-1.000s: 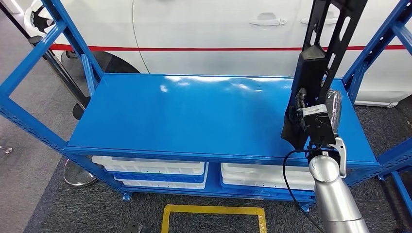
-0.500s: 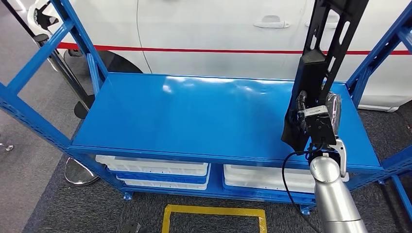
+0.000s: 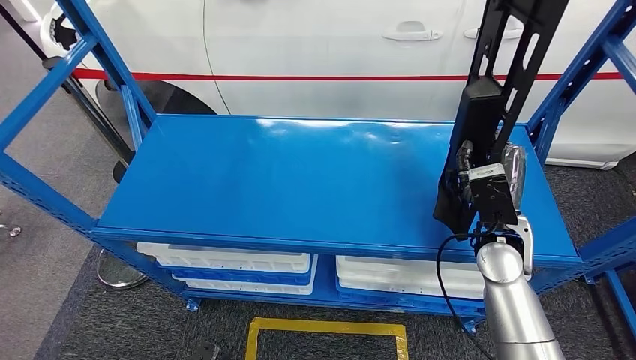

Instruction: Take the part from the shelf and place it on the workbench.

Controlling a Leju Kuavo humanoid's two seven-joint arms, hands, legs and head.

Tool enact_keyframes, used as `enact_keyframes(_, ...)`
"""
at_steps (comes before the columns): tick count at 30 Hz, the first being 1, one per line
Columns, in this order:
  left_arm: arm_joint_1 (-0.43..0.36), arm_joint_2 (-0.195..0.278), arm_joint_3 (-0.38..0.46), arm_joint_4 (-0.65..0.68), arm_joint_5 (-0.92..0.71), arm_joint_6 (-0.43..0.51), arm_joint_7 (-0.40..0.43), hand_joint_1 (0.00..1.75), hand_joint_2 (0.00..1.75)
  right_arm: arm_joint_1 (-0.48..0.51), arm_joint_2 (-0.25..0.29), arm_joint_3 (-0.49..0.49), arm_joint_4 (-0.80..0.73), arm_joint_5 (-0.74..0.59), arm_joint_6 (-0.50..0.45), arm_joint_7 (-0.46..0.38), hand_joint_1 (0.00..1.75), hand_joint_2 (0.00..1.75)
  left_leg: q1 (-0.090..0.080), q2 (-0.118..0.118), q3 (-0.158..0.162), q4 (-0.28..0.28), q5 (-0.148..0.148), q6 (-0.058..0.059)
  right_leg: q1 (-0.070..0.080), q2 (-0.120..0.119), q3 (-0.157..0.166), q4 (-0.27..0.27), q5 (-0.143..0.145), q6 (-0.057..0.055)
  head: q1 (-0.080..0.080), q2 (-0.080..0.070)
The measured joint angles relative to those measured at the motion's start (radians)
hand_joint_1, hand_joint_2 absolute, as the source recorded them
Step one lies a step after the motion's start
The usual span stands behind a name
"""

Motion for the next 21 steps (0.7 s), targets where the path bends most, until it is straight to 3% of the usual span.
enact_keyframes(1,-0.001,0.001,0.000,0.000,0.000,-0.002,-0.006,0.00,1.75,0.001,0.001,0.000,0.000,-0.005,0.002,-0.002,1.75,1.75,-0.007,0.000,0.022,-0.046,0.014,0.008,-0.002,0.000,0.001,-0.004,0.002,0.002,0.000,0.000)
enact_keyframes(3,0.000,0.002,-0.001,0.000,-0.001,-0.002,-0.011,0.00,1.75,0.006,0.004,0.000,0.001,-0.015,0.008,-0.005,1.75,1.75,-0.014,-0.001,0.036,-0.077,0.017,0.015,-0.006,-0.001,0.002,-0.014,0.007,0.011,0.000,0.000)
enact_keyframes(6,0.001,0.001,-0.004,0.000,-0.004,-0.003,-0.012,0.00,1.75,0.010,0.008,0.000,0.001,-0.019,0.013,-0.007,1.75,1.75,-0.010,0.001,0.055,-0.120,0.037,0.019,-0.005,-0.003,0.003,-0.012,-0.002,0.022,0.000,0.000)
enact_keyframes(9,-0.001,0.000,-0.007,0.000,-0.005,-0.003,-0.012,0.00,1.75,0.010,0.008,0.000,0.001,-0.021,0.012,-0.009,1.75,1.75,-0.006,0.004,0.065,-0.140,0.047,0.023,-0.001,-0.004,-0.058,0.122,-0.081,0.025,0.000,0.000)
enact_keyframes(11,0.000,0.000,-0.008,0.000,-0.006,-0.004,-0.012,0.00,1.75,0.015,0.008,0.000,0.003,-0.023,0.012,-0.009,1.75,1.75,-0.005,0.003,0.062,-0.134,0.045,0.022,-0.001,-0.005,-0.097,0.203,-0.104,0.030,0.000,0.000)
enact_keyframes(13,0.002,-0.001,-0.009,0.000,-0.008,-0.004,-0.012,0.00,1.75,0.017,0.008,0.000,0.005,-0.024,0.012,-0.009,1.75,1.75,-0.002,0.003,0.058,-0.121,0.040,0.018,-0.004,-0.006,-0.075,0.161,-0.063,0.036,0.000,0.000)
enact_keyframes(15,0.002,-0.002,-0.010,0.000,-0.010,-0.004,-0.011,0.00,1.75,0.015,0.008,0.000,0.005,-0.024,0.012,-0.009,1.75,1.75,-0.001,0.002,0.047,-0.095,0.030,0.008,-0.007,-0.008,-0.020,0.050,-0.012,0.039,0.001,0.000)
enact_keyframes(17,0.001,-0.003,-0.010,0.000,-0.011,-0.004,-0.010,0.00,1.75,0.014,0.009,0.000,0.005,-0.024,0.013,-0.009,1.75,1.75,-0.002,0.000,0.032,-0.071,0.022,-0.003,-0.004,-0.005,0.000,-0.001,0.003,0.030,0.000,0.000)
enact_keyframes(20,0.003,-0.003,-0.010,0.000,-0.011,-0.003,-0.007,0.00,1.75,0.016,0.010,0.000,0.005,-0.024,0.014,-0.009,1.75,1.75,-0.001,0.000,0.022,-0.061,0.019,-0.013,-0.001,-0.003,-0.008,0.000,0.011,0.010,0.000,0.000)
enact_keyframes(21,0.003,-0.003,-0.011,0.000,-0.011,-0.003,-0.005,0.00,1.75,0.015,0.011,0.000,0.005,-0.024,0.016,-0.009,1.75,1.75,0.001,0.000,0.016,-0.048,0.005,-0.019,-0.001,-0.004,-0.010,-0.001,0.015,0.003,0.000,0.000)
